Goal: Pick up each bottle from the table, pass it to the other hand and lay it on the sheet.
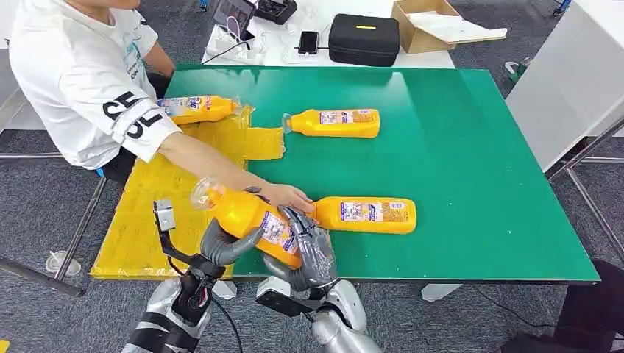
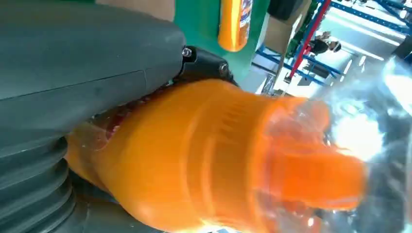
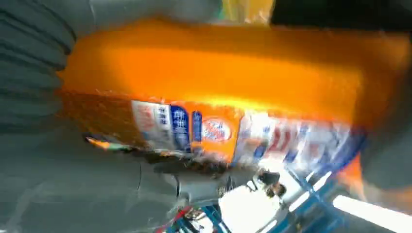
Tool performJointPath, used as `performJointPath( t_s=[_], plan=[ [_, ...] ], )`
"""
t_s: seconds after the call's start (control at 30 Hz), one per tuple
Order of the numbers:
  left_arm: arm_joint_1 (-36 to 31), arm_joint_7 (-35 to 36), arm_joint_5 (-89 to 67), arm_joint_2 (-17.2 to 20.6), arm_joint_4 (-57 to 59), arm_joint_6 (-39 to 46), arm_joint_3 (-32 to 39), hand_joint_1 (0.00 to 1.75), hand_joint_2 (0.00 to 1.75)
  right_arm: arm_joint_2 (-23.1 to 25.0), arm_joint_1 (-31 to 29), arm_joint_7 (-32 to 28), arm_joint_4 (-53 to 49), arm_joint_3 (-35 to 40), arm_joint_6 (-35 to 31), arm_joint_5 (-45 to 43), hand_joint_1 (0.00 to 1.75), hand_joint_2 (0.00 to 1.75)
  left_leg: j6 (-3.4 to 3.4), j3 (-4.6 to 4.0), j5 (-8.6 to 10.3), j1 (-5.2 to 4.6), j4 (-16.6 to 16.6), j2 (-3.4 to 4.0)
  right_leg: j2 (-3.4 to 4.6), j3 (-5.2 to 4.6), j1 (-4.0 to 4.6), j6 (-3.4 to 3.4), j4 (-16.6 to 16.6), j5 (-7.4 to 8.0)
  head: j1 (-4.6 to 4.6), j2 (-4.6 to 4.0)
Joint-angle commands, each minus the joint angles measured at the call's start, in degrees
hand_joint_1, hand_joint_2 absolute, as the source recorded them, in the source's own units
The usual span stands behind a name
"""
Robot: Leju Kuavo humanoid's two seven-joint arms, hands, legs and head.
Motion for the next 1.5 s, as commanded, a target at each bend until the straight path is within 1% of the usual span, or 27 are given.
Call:
performJointPath(
  t_s=[0.03,0.13,0.27,0.43,0.47,0.5,0.53,0.57,0.63,0.67,0.7,0.73,0.77,0.8,0.87,0.93,0.97,1.0,1.03,1.1,1.17,1.27,1.33,1.4,1.43,1.47,1.5],
  plan=[
    [-3.1,4.1,5.3,-0.4,2.0,3.8,7.0,1.75,1.75,1.0,-2.3,3.4,4.1,-2.9,0.1,4.1,0.0,0.0,0.03,0.21,-0.07,0.04,0.0,0.19,0.1,0.18,0.08,-0.12,0.0,-0.01,0.0,0.0],
    [-3.2,4.2,5.4,-0.3,2.1,4.1,7.3,1.75,1.75,1.0,-2.2,3.5,3.8,-3.4,0.1,4.4,0.0,0.0,0.01,0.07,-0.01,0.01,0.0,0.08,0.02,0.04,0.03,-0.07,0.0,0.0,0.0,0.0],
    [-3.2,4.2,5.4,-0.3,2.1,4.1,7.3,1.75,1.75,1.0,-2.2,3.5,3.8,-3.4,0.1,4.4,0.0,0.0,0.04,0.17,-0.05,0.03,0.0,0.13,0.04,0.13,0.06,-0.1,0.0,-0.02,-0.02,0.0],
    [-4.0,4.0,5.2,-0.4,2.5,6.2,8.8,1.75,1.75,1.0,-2.0,3.3,3.9,-3.7,0.1,4.5,0.0,0.0,0.02,0.08,-0.01,0.01,0.0,0.06,0.0,0.06,0.03,-0.06,0.0,-0.01,0.0,0.0],
    [-4.2,4.0,5.2,-0.5,2.8,6.6,9.1,1.75,1.75,1.0,-2.0,3.2,4.0,-3.5,0.1,4.0,0.0,0.0,0.05,0.31,-0.09,0.06,0.0,0.16,0.02,0.29,0.1,-0.16,-0.1,-0.05,0.0,0.0],
    [-4.4,4.0,5.0,-0.6,2.9,7.5,9.6,1.75,1.75,1.0,-2.1,2.5,4.4,-2.8,0.1,1.9,0.0,0.0,0.02,0.11,-0.03,0.03,0.0,0.11,0.03,0.07,0.05,-0.09,0.0,0.0,-0.02,0.0],
    [-4.6,4.0,4.9,-0.6,3.1,8.2,10.0,1.75,1.75,1.0,-2.1,2.5,3.9,-3.1,0.1,2.2,0.0,0.0,0.03,0.22,-0.06,0.04,0.0,0.15,0.05,0.18,0.08,-0.13,0.0,-0.03,-0.02,0.0],
    [-4.8,4.0,4.9,-0.5,3.3,8.6,10.4,1.75,1.75,1.0,-1.9,2.3,3.4,-2.8,0.1,1.7,0.0,0.0,0.01,0.07,0.0,0.01,0.0,0.06,0.0,0.04,0.03,-0.07,0.0,0.0,-0.02,0.0],
    [-5.3,2.9,4.2,-0.4,3.4,10.4,11.3,1.75,1.75,1.0,-1.6,2.2,2.7,-2.9,0.1,1.6,0.0,0.0,0.01,0.08,-0.01,0.01,0.0,0.09,0.02,0.05,0.03,-0.08,0.0,0.0,-0.02,0.0],
    [-5.6,1.9,3.0,-0.3,3.4,12.0,11.8,1.75,1.75,1.0,-1.9,1.7,3.2,-1.8,0.1,-0.5,0.0,0.0,0.02,0.17,-0.04,0.03,0.0,0.15,0.06,0.12,0.06,-0.12,0.0,-0.01,-0.02,0.0],
    [-6.0,-1.2,-0.8,0.4,2.8,15.0,11.9,1.75,1.75,1.0,-1.5,0.6,2.0,-1.7,0.1,-1.7,0.0,0.0,0.01,0.13,-0.04,0.04,0.0,0.14,0.05,0.09,0.07,-0.11,0.0,0.0,-0.02,0.0],
    [-6.4,-1.8,-1.8,0.4,2.6,16.5,12.5,1.75,1.75,1.0,-1.2,0.1,1.1,-1.5,0.1,-2.6,0.0,0.0,0.0,0.02,-0.01,0.03,0.0,0.09,0.03,-0.01,0.05,-0.07,0.0,0.01,-0.02,0.02],
    [-6.9,-6.0,-8.2,1.3,1.1,22.8,12.5,1.75,1.75,0.9,-0.2,-1.5,-1.8,-0.9,0.1,-4.5,0.0,0.0,0.02,0.14,-0.06,0.06,0.0,0.13,0.03,0.1,0.09,-0.13,0.0,-0.03,-0.02,0.0],
    [-7.8,-6.9,-11.8,1.1,0.2,26.5,14.0,1.75,1.75,0.7,1.4,-2.7,-6.1,-0.6,0.1,-6.5,0.0,0.0,0.01,0.07,-0.03,0.05,0.0,0.12,0.04,0.04,0.08,-0.11,0.0,-0.01,-0.02,0.0],
    [-8.5,-6.8,-14.6,1.2,-1.4,28.9,16.2,1.75,1.75,0.1,3.6,-2.9,-12.7,0.0,0.1,-9.4,0.0,0.0,0.01,0.06,-0.07,0.08,0.1,0.14,0.04,0.02,0.11,-0.13,0.1,-0.04,-0.02,0.0],
    [-8.9,-6.9,-15.3,1.1,-3.4,29.8,18.3,1.75,1.75,-0.5,5.6,-3.9,-19.6,0.1,0.1,-14.3,0.0,0.0,-0.02,-0.07,0.01,0.06,0.1,0.02,-0.06,-0.09,0.08,-0.09,0.1,-0.03,-0.02,0.02],
    [-8.9,-6.6,-15.3,0.9,-4.5,29.8,19.2,1.75,1.75,-0.4,6.7,-4.2,-22.9,-0.9,0.1,-17.6,0.0,0.0,-0.01,0.01,-0.03,0.08,0.1,0.01,-0.08,0.0,0.11,-0.12,0.1,-0.07,0.0,0.0],
    [-8.9,-6.6,-15.3,0.9,-5.1,29.9,19.4,1.75,1.75,-0.7,6.8,-4.0,-23.7,-0.9,0.1,-18.5,0.0,0.0,-0.01,0.0,-0.02,0.05,0.1,0.02,-0.05,-0.03,0.07,-0.09,0.1,-0.06,-0.02,0.0],
    [-8.6,-6.4,-15.2,0.6,-6.2,30.1,19.9,1.75,1.75,-0.3,7.5,-4.9,-25.4,-2.8,0.1,-21.3,0.0,0.0,-0.01,-0.04,0.01,0.04,0.1,0.01,-0.04,-0.06,0.05,-0.07,0.0,-0.02,0.0,0.0],
    [-8.4,-5.9,-15.1,0.5,-7.0,30.0,20.0,1.75,1.75,-1.1,7.3,-4.9,-25.5,-2.6,0.1,-22.1,0.0,0.0,0.0,0.04,-0.02,0.04,0.1,0.03,-0.05,0.02,0.06,-0.08,0.0,-0.05,-0.02,0.0],
    [-8.0,-5.5,-14.7,0.4,-7.5,29.9,20.1,1.75,1.75,-0.7,7.4,-5.1,-25.3,-4.4,0.1,-26.7,0.0,0.0,0.01,0.15,-0.06,0.06,0.1,0.05,-0.06,0.15,0.09,-0.11,0.0,-0.08,0.0,0.0],
    [-7.3,-4.4,-13.3,0.4,-8.5,28.7,20.3,1.75,1.75,-0.5,8.0,-5.1,-27.5,-7.1,0.1,-29.2,0.0,0.0,-0.01,0.02,0.03,0.01,0.0,-0.01,-0.06,-0.01,0.02,-0.06,0.0,-0.01,-0.02,0.0],
    [-7.3,-6.8,-16.8,0.8,-9.6,31.6,19.7,1.75,1.75,-0.1,8.3,-5.1,-28.7,-8.3,0.1,-28.9,0.0,0.0,-0.01,0.03,0.02,0.03,0.0,0.0,-0.06,0.01,0.04,-0.07,0.0,-0.02,-0.02,0.02],
    [-7.5,-6.9,-19.0,1.1,-10.2,33.1,19.3,1.75,1.75,-0.2,8.1,-5.1,-28.2,-8.2,0.1,-29.0,0.0,0.0,0.0,0.08,0.0,0.03,0.0,0.04,-0.03,0.05,0.05,-0.09,0.0,-0.03,-0.02,0.0],
    [-7.6,-7.6,-22.5,1.7,-10.3,35.5,18.2,1.75,1.75,-0.4,7.9,-5.1,-28.0,-7.7,0.1,-29.9,0.0,0.0,-0.01,0.08,-0.01,0.03,0.0,0.1,0.03,0.03,0.05,-0.08,0.0,-0.01,-0.02,0.02],
    [-7.7,-7.8,-23.5,1.8,-10.2,36.1,18.0,1.75,1.75,-0.5,7.7,-5.1,-27.9,-7.4,0.1,-30.1,0.0,0.0,0.02,0.24,-0.07,0.06,0.0,0.18,0.06,0.19,0.1,-0.15,0.0,-0.05,-0.02,0.0],
    [-7.8,-8.0,-24.5,2.0,-10.1,36.6,17.7,1.75,1.75,-0.4,7.6,-5.1,-27.9,-7.5,0.1,-30.0,0.0,0.0,-0.01,0.11,-0.01,0.04,0.0,0.09,0.01,0.07,0.07,-0.1,0.0,-0.02,-0.04,0.0]
  ],
)
